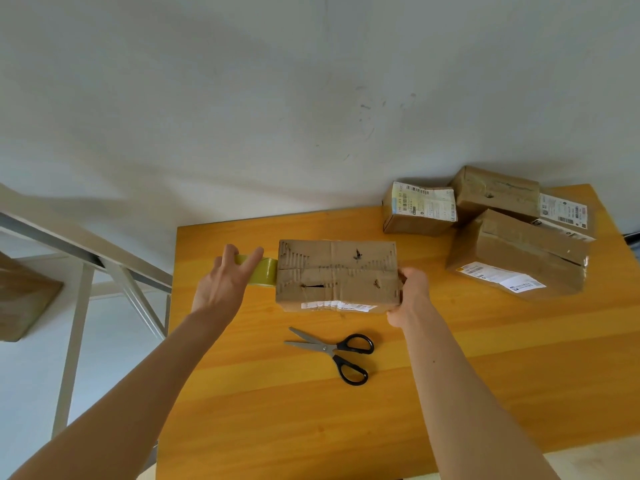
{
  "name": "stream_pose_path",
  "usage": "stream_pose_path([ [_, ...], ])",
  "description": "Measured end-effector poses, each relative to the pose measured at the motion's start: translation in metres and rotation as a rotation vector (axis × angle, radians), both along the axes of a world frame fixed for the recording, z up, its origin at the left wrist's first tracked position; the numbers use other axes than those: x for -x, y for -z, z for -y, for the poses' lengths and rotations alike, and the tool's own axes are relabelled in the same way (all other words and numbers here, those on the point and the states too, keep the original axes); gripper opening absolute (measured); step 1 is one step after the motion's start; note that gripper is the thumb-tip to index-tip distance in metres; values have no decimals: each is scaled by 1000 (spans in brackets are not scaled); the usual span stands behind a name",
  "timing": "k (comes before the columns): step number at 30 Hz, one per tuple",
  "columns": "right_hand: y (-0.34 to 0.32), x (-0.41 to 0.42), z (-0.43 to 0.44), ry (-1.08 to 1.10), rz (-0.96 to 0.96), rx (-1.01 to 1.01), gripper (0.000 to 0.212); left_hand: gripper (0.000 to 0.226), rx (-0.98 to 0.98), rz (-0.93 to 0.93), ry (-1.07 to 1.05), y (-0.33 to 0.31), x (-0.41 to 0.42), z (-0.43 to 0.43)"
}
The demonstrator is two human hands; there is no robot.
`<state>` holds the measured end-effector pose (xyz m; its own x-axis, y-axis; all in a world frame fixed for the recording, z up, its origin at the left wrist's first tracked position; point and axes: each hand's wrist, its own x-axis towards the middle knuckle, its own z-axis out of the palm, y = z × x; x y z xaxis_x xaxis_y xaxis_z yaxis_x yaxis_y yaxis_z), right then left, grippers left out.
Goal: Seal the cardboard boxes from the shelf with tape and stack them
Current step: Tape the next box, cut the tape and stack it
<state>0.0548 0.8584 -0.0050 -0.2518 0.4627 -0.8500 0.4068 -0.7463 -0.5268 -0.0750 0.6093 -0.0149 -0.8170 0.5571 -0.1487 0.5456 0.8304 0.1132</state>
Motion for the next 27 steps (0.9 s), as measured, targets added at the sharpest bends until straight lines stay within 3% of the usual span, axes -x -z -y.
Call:
stream_pose_path([
  [2,-4,3,-6,-49,46,-64,29,75,-13,3,-7,1,0,1],
  [4,0,8,-2,-85,85,-296,27,74,-24,2,-9,1,-1,1],
  [6,7,10,4,-130,25,-513,40,73,-27,10,-16,2,-1,1],
  [9,14,10,8,-431,-103,-463,66,76,-14,12,-50,4,-1,2],
  [12,15,10,5,-609,-101,-546,67,78,4,25,-60,4,-1,3],
  [16,17,4,12,-922,235,-1146,71,80,19,33,-75,4,-3,2],
  [18,18,5,13,-1079,339,-1328,70,80,22,31,-77,4,-5,1],
  [22,20,19,28,-1312,361,-1472,70,81,31,27,-77,3,-7,1],
  [27,22,38,48,-1358,338,-1494,70,84,52,19,-81,5,-3,1],
])
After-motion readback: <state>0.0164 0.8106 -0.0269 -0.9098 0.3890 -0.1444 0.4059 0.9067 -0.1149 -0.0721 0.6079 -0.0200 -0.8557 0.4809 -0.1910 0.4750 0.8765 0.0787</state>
